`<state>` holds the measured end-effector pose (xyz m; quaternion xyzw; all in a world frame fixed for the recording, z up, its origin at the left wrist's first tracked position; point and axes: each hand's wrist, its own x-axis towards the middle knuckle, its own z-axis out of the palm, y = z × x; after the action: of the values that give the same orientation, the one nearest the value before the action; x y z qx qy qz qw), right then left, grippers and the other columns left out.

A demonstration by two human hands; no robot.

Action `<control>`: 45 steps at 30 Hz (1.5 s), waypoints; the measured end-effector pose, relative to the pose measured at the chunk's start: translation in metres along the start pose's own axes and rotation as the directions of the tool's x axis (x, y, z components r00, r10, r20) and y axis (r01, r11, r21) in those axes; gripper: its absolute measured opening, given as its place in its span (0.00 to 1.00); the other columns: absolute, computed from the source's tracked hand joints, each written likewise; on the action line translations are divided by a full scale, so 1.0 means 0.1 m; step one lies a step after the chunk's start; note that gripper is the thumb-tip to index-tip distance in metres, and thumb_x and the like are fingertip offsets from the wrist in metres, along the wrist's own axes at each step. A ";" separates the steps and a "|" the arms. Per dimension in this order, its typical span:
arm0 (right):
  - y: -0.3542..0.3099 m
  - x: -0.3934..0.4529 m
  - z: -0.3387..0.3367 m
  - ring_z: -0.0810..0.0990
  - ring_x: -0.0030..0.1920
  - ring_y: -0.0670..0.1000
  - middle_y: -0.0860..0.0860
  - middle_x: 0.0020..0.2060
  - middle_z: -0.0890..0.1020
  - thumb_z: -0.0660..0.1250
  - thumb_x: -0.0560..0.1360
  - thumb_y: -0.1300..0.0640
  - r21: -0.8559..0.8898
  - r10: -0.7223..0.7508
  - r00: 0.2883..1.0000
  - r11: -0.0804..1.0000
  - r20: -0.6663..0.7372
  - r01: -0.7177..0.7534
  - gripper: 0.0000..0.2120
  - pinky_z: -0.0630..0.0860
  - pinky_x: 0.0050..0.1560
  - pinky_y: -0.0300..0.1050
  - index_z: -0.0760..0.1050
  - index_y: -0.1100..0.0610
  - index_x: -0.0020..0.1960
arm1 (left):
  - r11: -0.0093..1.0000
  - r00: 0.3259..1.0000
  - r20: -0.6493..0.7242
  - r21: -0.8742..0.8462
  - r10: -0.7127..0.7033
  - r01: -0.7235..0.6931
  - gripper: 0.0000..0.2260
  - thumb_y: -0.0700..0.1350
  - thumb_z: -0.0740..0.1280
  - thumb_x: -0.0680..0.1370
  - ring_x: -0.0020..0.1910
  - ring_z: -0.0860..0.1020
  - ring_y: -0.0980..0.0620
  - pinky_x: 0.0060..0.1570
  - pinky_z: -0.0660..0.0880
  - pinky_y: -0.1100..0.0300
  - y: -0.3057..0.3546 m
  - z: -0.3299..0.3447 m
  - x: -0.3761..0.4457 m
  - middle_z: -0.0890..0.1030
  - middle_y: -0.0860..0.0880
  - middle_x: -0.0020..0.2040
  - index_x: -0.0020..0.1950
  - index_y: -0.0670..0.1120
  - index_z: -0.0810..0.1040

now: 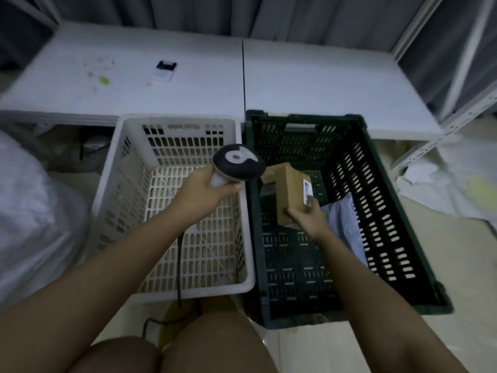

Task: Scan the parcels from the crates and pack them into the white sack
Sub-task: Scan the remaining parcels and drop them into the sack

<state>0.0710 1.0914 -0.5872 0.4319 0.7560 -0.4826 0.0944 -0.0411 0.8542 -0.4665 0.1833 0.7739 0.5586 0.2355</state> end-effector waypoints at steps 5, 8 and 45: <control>-0.30 -0.57 -0.25 0.71 0.66 0.60 0.52 0.70 0.65 0.70 0.60 0.30 -0.030 -0.218 0.975 0.976 -0.033 0.217 0.46 0.73 0.62 0.62 0.50 0.31 0.72 | 0.998 0.997 -0.056 -0.023 0.056 -0.057 0.13 0.43 0.72 0.74 0.43 0.75 0.67 0.35 0.69 0.80 0.48 -0.08 -0.38 0.78 0.61 0.45 0.56 0.51 0.75; -0.38 -1.13 -0.24 0.68 0.66 0.58 0.50 0.69 0.62 0.72 0.66 0.36 -0.191 -0.299 0.953 0.933 0.055 0.304 0.44 0.72 0.63 0.59 0.51 0.33 0.73 | 0.996 0.993 -0.088 -0.033 0.083 -0.086 0.12 0.43 0.72 0.74 0.42 0.74 0.67 0.34 0.68 0.79 0.63 -0.06 -0.60 0.77 0.61 0.44 0.54 0.52 0.74; 0.04 -1.66 0.24 0.69 0.57 0.48 0.53 0.61 0.67 0.63 0.78 0.62 -0.242 -0.696 0.675 0.718 -0.246 0.652 0.28 0.70 0.56 0.40 0.62 0.49 0.76 | 0.987 0.980 -0.199 -0.154 0.020 -0.051 0.13 0.40 0.72 0.74 0.48 0.77 0.57 0.45 0.71 0.67 0.45 -0.02 -1.03 0.79 0.54 0.49 0.56 0.50 0.74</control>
<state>0.1690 0.9796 -0.5090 0.1866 0.8972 -0.3547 -0.1853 0.0432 0.8099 -0.4063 0.1217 0.7430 0.6380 0.1616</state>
